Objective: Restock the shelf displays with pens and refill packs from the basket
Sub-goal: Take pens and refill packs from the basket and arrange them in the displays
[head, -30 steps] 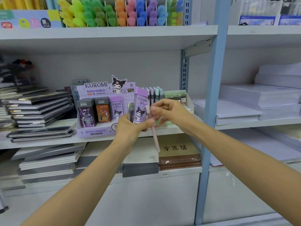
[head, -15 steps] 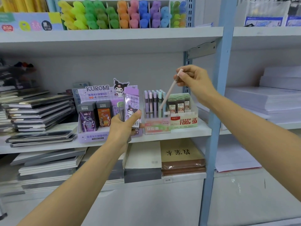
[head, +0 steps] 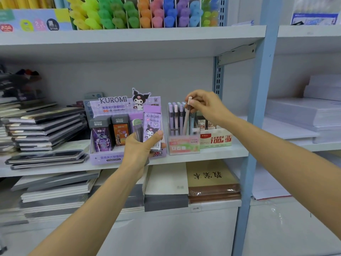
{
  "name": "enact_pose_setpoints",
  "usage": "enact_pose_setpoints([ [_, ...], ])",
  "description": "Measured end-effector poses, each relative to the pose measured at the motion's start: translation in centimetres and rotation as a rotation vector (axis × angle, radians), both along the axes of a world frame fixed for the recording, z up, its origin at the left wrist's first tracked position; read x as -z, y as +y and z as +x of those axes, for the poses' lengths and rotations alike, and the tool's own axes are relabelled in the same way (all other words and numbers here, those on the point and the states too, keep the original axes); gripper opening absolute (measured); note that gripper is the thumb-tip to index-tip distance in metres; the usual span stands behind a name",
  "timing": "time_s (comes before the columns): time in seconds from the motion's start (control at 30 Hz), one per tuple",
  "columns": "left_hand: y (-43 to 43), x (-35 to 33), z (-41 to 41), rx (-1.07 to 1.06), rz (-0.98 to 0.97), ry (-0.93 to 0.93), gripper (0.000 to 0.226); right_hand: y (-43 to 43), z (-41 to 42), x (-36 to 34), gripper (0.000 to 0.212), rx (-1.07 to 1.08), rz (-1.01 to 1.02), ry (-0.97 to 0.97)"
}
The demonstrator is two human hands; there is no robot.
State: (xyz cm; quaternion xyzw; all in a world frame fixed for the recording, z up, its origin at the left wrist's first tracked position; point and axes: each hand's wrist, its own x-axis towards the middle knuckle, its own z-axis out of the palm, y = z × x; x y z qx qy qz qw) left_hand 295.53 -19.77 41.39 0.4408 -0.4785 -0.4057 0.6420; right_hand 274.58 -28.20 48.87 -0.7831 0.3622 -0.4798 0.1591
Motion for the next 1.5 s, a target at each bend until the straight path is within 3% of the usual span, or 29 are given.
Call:
enact_pose_setpoints([
  [0.23,0.3,-0.1,-0.1,0.060,-0.022,0.061,0.024,0.0,0.6,0.0,0.019,0.023,0.003,0.006],
  [0.43,0.4,-0.1,0.0,0.065,-0.023,0.047,0.024,-0.6,1.1,0.5,0.012,0.231,-0.167,0.058],
  [0.6,0.6,-0.3,-0.2,0.098,-0.033,0.055,0.020,-1.6,1.2,1.2,0.015,0.299,-0.096,0.073],
  [0.8,0.5,-0.3,-0.5,0.087,-0.009,0.010,0.033,-1.6,1.0,0.6,0.020,0.320,-0.070,0.102],
  [0.93,0.6,-0.2,-0.6,0.041,0.032,-0.045,0.045,0.0,0.7,0.2,0.023,0.237,-0.121,-0.030],
  [1.03,0.8,-0.4,-1.1,0.097,0.032,-0.049,0.041,2.2,1.0,0.3,0.028,-0.062,0.110,-0.168],
  [1.13,1.3,-0.5,-2.0,0.141,0.061,-0.105,0.033,3.9,1.7,1.4,0.033,-0.277,0.291,-0.057],
  [1.2,1.5,-0.3,-2.4,0.165,0.078,-0.113,0.030,4.3,1.8,1.9,0.029,-0.305,0.293,-0.078],
  [1.33,1.7,-0.3,-2.2,0.152,0.065,-0.019,0.045,4.7,0.7,2.0,0.022,-0.271,0.300,-0.264],
  [1.5,1.8,-0.4,-2.4,0.199,0.101,-0.118,0.029,5.6,-0.9,2.2,0.031,-0.282,0.331,-0.239],
])
